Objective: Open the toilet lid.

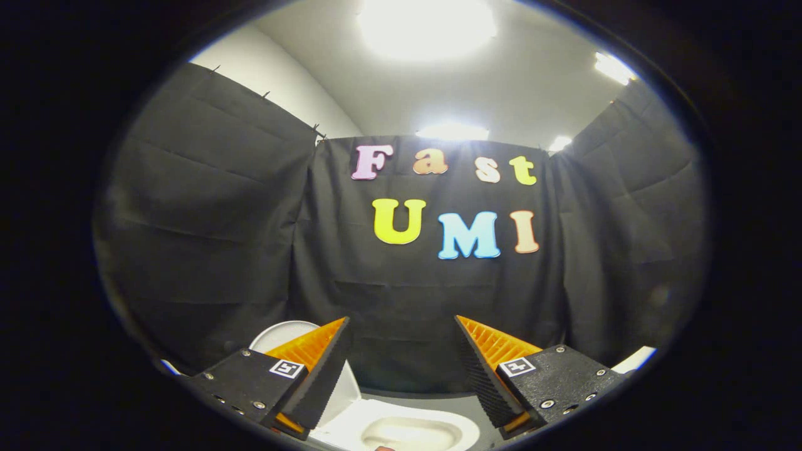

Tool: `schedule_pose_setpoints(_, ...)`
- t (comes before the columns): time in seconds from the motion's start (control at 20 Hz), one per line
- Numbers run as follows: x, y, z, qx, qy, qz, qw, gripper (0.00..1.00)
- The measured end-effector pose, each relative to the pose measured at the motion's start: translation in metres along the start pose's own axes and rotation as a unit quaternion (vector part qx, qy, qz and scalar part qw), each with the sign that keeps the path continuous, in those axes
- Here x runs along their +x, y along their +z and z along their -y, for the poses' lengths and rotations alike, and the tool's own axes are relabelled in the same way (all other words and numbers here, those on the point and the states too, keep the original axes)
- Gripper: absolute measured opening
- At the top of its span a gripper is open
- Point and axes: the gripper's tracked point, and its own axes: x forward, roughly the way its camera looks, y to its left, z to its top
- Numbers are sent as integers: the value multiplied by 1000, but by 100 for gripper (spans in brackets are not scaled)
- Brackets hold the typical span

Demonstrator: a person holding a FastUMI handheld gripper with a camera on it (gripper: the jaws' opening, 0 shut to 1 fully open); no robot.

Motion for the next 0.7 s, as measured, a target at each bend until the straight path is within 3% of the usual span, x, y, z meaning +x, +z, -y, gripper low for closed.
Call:
schedule_pose_setpoints(0.3, -60, -10, 65, 5, -12, 1, 1000, 97)
schedule_pose_setpoints(0.7, -120, -35, 73, 31, 5, -30, 999, 97)
